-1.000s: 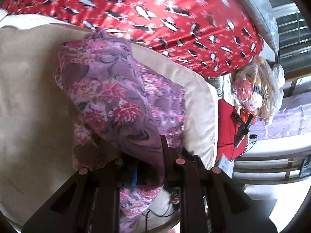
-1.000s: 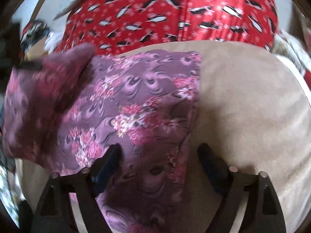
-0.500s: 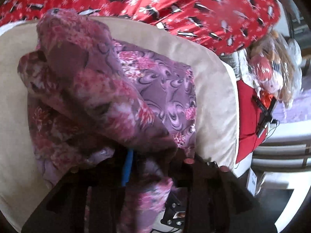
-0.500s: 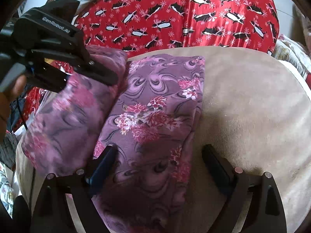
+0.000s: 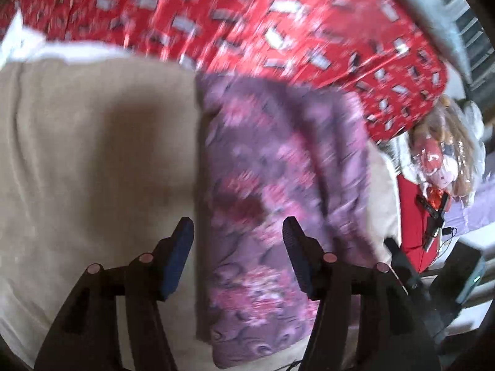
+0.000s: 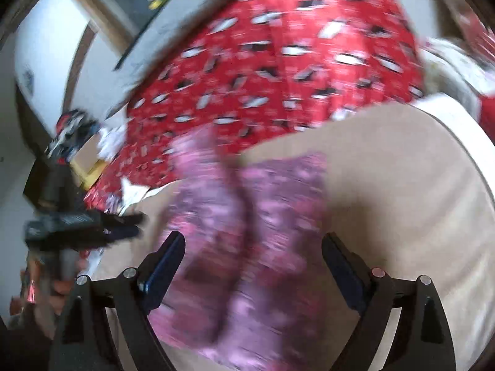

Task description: Fold small clothes

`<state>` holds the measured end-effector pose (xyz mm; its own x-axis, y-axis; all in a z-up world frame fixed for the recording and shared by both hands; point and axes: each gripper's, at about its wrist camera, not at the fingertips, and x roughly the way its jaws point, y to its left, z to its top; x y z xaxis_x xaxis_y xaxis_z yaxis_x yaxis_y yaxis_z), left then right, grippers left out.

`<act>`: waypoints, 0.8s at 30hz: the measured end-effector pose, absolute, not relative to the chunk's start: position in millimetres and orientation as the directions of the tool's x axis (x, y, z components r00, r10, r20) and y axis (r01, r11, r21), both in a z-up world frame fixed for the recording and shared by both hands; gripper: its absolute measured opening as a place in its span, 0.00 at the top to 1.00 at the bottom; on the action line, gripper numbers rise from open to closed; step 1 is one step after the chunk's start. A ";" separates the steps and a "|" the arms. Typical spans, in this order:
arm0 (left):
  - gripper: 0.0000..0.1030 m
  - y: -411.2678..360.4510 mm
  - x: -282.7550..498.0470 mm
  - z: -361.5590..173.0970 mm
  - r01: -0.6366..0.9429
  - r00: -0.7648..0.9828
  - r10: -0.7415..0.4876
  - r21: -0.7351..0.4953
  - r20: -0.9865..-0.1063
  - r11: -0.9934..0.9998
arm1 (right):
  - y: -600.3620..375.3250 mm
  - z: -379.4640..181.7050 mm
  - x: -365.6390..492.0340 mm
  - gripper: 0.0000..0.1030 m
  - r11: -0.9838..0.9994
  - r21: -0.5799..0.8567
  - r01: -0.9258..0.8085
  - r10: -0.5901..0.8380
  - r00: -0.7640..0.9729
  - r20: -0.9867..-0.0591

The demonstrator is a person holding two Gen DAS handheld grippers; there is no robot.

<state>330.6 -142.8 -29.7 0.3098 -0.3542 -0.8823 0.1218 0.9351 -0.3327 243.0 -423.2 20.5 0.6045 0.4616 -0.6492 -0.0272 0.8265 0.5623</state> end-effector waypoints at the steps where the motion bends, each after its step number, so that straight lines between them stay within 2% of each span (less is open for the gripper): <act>1: 0.43 -143.6 329.6 -36.6 0.117 0.295 -0.348 -0.328 -0.890 0.937 | -407.6 16.5 256.1 0.12 0.859 0.511 -0.035 0.439 0.564 -0.699; 3: 0.43 -145.5 328.0 -53.3 0.103 0.260 -0.362 -0.347 -0.895 0.932 | -384.1 0.5 278.0 0.14 0.914 0.406 -0.014 0.360 0.491 -0.794; 5: 0.43 -142.9 325.1 -58.1 0.092 0.256 -0.377 -0.366 -0.890 0.926 | -375.5 -11.5 289.2 0.34 0.920 0.391 0.000 0.349 0.452 -0.821; 7: 0.43 -140.4 320.6 -54.2 0.099 0.265 -0.376 -0.363 -0.888 0.926 | -377.0 -11.2 291.3 0.68 0.907 0.421 -0.015 0.380 0.463 -0.801; 8: 0.43 -140.8 318.8 -49.3 0.108 0.278 -0.360 -0.343 -0.891 0.933 | -380.0 -7.5 290.2 0.82 0.900 0.434 -0.027 0.392 0.480 -0.785; 9: 0.43 -142.0 316.8 -44.3 0.114 0.294 -0.339 -0.320 -0.894 0.941 | -385.6 0.9 285.4 0.92 0.888 0.458 -0.047 0.415 0.512 -0.752; 11: 0.43 -143.4 314.2 -37.3 0.132 0.335 -0.298 -0.269 -0.894 0.954 | -397.6 14.2 270.9 0.93 0.876 0.480 -0.053 0.417 0.582 -0.698; 13: 0.32 -146.6 311.0 -37.1 0.153 0.359 -0.279 -0.239 -0.891 0.959 | -407.8 15.4 255.6 0.93 0.859 0.511 -0.026 0.415 0.621 -0.665; 14: 0.28 -150.4 311.3 -40.9 0.156 0.362 -0.262 -0.219 -0.895 0.963 | -413.6 6.3 249.9 0.93 0.855 0.518 0.013 0.401 0.615 -0.678; 17: 0.28 -160.1 312.7 -53.7 0.175 0.322 -0.257 -0.209 -0.911 0.962 | -423.6 -42.0 245.5 0.93 0.813 0.570 0.120 0.454 0.484 -0.749; 18: 0.28 -158.9 312.8 -52.5 0.178 0.322 -0.267 -0.219 -0.908 0.959 | -428.4 -42.2 243.8 0.92 0.797 0.591 0.125 0.467 0.494 -0.734; 21: 0.28 -157.2 316.4 -47.0 0.178 0.346 -0.270 -0.220 -0.898 0.959 | -447.0 -24.1 247.8 0.74 0.751 0.640 0.160 0.463 0.564 -0.684; 22: 0.28 -156.2 318.5 -46.1 0.175 0.350 -0.270 -0.220 -0.897 0.960 | -455.6 -19.4 253.9 0.61 0.726 0.666 0.174 0.461 0.595 -0.658; 24: 0.28 -157.1 325.8 -46.8 0.169 0.353 -0.266 -0.219 -0.897 0.961 | -461.8 -17.5 270.3 0.53 0.711 0.676 0.192 0.451 0.614 -0.648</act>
